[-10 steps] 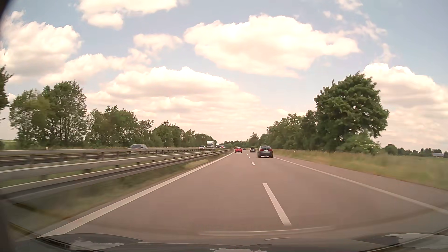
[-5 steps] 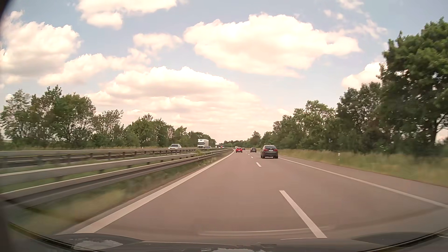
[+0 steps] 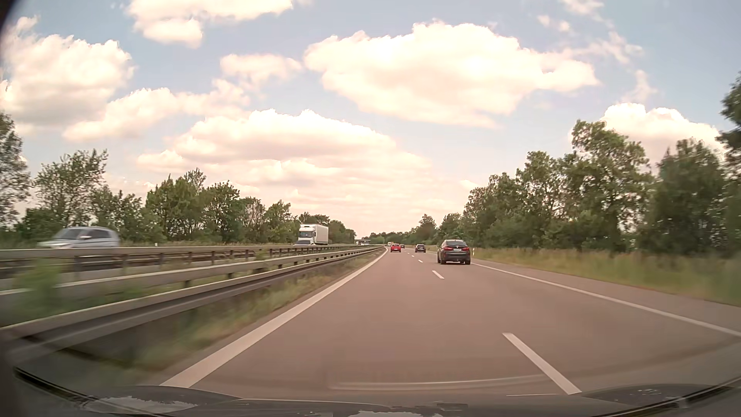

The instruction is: Follow the waypoints while adhering to traffic rules and regulations

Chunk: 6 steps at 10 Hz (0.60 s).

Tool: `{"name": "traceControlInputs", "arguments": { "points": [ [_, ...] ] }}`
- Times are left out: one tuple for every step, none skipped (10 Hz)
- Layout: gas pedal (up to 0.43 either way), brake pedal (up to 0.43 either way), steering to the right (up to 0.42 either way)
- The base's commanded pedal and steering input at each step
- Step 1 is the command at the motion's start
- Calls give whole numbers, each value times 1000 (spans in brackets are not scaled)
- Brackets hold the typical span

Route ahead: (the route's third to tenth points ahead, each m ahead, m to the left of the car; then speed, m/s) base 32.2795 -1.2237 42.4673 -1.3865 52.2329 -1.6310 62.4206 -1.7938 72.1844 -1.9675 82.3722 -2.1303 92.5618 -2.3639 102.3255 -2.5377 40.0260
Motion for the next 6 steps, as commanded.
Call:
{"name": "traceControlInputs", "arguments": {
  "points": [
    [461, 12, 0],
    [461, 12, 0],
    [461, 12, 0],
    [461, 6, 0],
    [461, 12, 0],
    [461, 12, 0]
  ]
}}
